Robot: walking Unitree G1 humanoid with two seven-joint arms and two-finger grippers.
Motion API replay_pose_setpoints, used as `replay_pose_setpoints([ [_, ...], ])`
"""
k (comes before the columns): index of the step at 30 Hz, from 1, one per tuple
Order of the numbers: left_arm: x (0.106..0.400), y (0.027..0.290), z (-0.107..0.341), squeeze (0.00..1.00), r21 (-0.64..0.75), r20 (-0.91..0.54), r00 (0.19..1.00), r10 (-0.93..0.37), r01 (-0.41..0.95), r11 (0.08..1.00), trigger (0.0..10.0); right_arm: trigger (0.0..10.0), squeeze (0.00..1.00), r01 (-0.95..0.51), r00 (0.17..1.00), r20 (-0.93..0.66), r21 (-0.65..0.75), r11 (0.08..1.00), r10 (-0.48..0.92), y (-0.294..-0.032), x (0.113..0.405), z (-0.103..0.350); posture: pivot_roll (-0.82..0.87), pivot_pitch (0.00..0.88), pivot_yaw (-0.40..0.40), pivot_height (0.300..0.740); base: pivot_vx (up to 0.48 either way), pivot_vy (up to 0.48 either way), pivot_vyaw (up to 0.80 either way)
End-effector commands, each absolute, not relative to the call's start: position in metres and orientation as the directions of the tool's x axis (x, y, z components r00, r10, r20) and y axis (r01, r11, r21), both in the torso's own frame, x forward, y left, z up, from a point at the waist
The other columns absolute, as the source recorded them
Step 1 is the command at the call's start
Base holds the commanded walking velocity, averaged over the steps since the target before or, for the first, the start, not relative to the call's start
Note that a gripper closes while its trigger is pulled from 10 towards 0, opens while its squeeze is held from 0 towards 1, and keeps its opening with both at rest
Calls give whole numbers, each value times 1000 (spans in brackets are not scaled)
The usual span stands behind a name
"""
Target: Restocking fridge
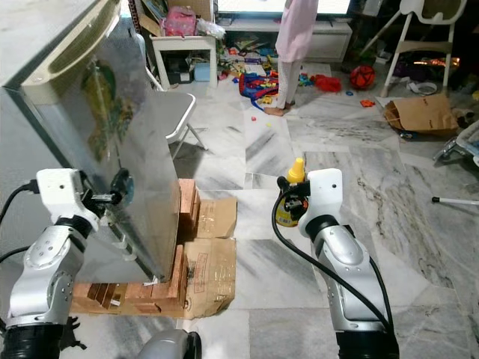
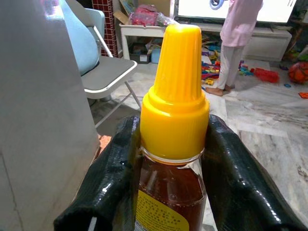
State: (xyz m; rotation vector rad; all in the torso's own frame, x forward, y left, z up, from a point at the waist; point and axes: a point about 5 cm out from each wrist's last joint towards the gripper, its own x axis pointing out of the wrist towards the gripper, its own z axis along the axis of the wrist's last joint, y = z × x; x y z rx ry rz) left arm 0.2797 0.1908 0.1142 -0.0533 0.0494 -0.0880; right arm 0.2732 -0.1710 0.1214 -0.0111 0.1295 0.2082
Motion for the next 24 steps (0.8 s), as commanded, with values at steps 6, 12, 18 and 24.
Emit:
replay_pose_setpoints([
  [6,292,131,139,0,-43,24,922,-387,388,921,10000,10000,0,-234,966,-107,33,972,236,-164,274,127,34,0,0,740,0,0,0],
  [12,277,77,144,0,-60,14,778,-629,628,776,10000,10000,0,-177,978,-102,76,981,184,-166,272,128,24,0,9,740,0,0,0],
  [18,277,95,133,0,-10,-21,842,-539,539,842,10000,10000,0,-151,983,-96,68,986,158,-169,272,127,32,0,11,740,0,0,0],
  [24,279,131,129,0,65,-27,930,-367,368,928,10000,10000,0,-135,987,-77,55,989,139,-169,274,129,43,0,7,740,0,-42,0],
])
